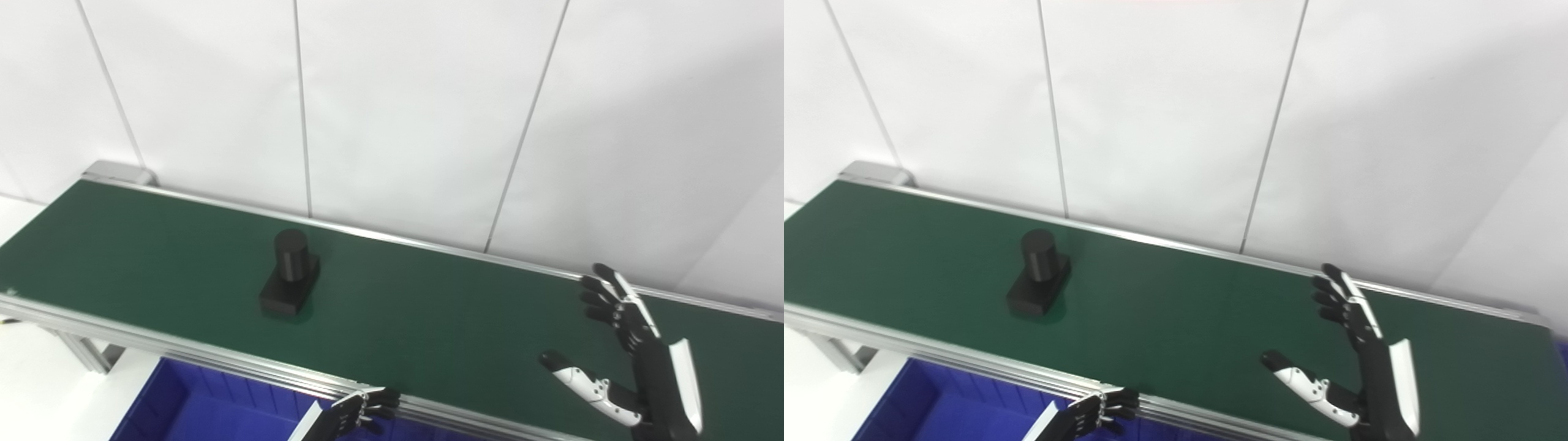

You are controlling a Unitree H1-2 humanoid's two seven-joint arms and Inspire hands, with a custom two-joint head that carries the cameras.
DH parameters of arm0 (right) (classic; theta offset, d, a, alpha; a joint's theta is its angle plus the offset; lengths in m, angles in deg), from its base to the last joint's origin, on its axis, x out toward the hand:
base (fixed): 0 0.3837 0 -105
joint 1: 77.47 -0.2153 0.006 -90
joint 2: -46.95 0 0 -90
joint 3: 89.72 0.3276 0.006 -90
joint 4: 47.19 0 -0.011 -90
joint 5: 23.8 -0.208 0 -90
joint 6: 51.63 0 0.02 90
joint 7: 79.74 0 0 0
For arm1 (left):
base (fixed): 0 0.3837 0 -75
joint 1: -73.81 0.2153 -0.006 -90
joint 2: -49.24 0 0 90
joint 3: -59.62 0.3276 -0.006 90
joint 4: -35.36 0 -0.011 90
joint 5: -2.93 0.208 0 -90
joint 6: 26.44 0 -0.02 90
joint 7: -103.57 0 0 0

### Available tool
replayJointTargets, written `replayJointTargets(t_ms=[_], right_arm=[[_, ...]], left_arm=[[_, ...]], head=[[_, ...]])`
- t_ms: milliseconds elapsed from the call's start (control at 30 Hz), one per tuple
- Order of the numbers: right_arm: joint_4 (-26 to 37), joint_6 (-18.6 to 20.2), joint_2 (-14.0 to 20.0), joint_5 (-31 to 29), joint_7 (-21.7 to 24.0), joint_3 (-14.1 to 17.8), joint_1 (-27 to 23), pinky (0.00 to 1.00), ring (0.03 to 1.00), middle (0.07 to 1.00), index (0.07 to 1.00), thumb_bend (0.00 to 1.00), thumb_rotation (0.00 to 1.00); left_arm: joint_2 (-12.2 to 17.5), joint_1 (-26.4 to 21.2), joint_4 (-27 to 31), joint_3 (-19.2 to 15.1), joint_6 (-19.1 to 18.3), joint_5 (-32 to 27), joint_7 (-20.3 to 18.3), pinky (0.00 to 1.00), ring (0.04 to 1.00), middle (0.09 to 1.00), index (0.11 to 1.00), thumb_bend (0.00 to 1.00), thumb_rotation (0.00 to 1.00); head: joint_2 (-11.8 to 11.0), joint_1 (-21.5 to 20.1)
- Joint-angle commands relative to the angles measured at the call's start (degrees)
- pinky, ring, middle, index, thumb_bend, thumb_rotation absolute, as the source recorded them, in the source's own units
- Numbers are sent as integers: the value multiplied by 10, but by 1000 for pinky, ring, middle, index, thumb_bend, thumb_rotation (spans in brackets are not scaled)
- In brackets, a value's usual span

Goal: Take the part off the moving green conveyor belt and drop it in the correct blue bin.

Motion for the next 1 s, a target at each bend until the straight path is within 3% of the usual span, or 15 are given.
replayJointTargets(t_ms=[0,267,567,967], right_arm=[[5,10,-1,3,3,-1,-20,743,799,843,892,737,415],[-10,46,0,11,17,-5,-51,740,803,841,891,760,431],[-46,99,-4,40,33,-27,-98,719,806,849,886,783,455],[-134,122,-27,106,17,-76,-176,697,766,827,874,795,465]], left_arm=[[10,9,29,-8,19,-3,-9,640,752,804,795,1000,330],[19,44,57,-42,19,-36,-64,673,770,816,812,1000,291],[4,39,38,-68,19,-34,-103,689,776,823,822,1000,313],[-4,40,36,-102,19,-45,-150,685,773,823,826,1000,305]], head=[[0,1],[27,-19],[33,-42],[30,-107]])
